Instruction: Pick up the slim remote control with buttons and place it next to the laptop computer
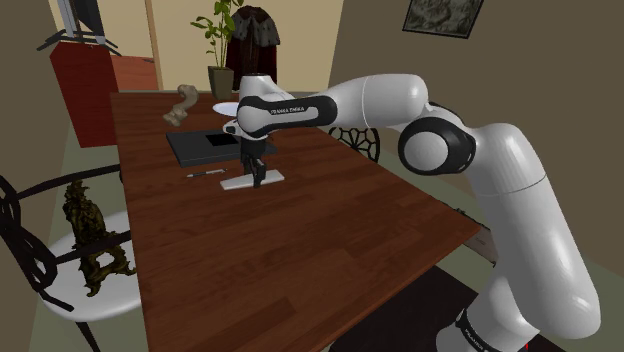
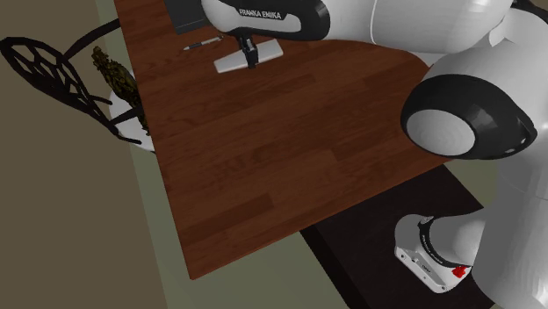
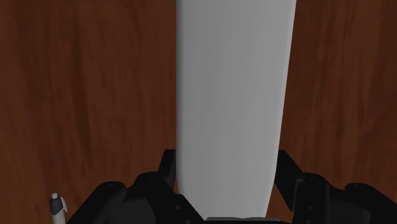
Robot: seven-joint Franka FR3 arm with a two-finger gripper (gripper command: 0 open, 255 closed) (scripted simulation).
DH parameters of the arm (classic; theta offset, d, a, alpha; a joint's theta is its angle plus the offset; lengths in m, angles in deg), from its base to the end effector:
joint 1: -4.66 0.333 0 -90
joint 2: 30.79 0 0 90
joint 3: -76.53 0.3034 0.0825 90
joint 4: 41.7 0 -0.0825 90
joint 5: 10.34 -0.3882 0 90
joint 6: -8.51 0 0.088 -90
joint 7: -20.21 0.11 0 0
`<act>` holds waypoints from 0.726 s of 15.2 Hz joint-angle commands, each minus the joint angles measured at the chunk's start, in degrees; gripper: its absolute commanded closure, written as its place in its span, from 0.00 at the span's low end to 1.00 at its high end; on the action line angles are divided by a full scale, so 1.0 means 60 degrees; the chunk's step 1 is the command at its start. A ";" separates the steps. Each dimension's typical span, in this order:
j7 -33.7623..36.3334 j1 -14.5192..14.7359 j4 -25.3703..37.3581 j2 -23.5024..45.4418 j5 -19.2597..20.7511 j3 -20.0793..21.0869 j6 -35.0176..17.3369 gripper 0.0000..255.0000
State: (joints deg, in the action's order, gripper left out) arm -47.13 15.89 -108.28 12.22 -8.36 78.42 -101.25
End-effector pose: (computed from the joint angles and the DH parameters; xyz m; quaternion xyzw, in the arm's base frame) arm 0.7315 0.1610 0.3366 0.7626 0.6469 -0.0008 0.0052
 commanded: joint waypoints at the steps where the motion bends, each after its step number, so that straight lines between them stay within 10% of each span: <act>1: 0.0014 0.0008 -0.0127 0.0068 0.0004 0.0000 -0.0202 1.00; 8: 0.0014 0.0008 -0.0120 0.0072 0.0005 0.0000 -0.0199 1.00; 9: 0.0014 0.0008 -0.0121 0.0071 0.0005 0.0000 -0.0199 0.00; 11: 0.0014 0.0008 -0.0119 0.0072 0.0005 0.0000 -0.0199 0.00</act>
State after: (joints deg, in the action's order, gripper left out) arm -47.04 15.94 -108.99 12.65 -8.33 78.42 -102.45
